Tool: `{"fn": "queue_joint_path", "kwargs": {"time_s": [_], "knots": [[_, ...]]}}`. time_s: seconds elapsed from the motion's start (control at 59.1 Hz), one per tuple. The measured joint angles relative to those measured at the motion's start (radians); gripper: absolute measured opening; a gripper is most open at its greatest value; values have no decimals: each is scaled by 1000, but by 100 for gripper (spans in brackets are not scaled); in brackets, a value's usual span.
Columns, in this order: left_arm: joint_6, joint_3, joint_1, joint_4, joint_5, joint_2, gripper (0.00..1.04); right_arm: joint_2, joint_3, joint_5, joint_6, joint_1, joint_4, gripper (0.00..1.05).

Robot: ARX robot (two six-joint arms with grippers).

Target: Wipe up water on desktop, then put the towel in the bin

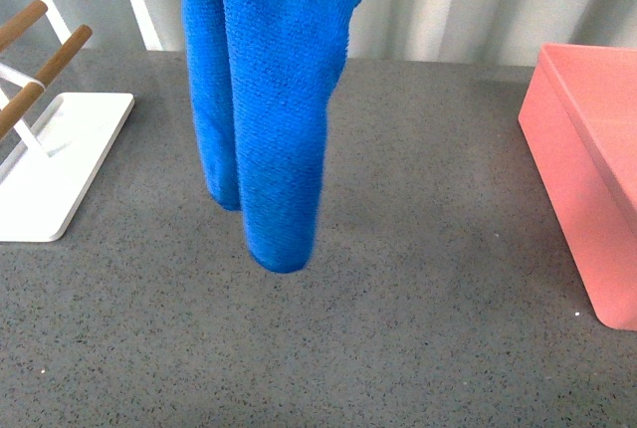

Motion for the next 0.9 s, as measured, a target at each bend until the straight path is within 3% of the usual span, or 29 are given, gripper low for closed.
{"fn": "queue_joint_path", "kwargs": {"time_s": [0.068,0.203,0.373,0.61,0.898], "knots": [[-10,6,-9,2,-1,-1,5,191,64,-51,8,15,158,98],[-29,3,-13,11,8,-6,5,602,241,-18,101,106,413,98],[-61,71,-32,11,-7,33,5,938,324,9,178,280,473,98],[-107,115,-45,4,0,39,5,1171,333,99,221,555,640,98],[-136,117,-44,0,9,39,5,1313,359,167,34,664,784,98]]}}
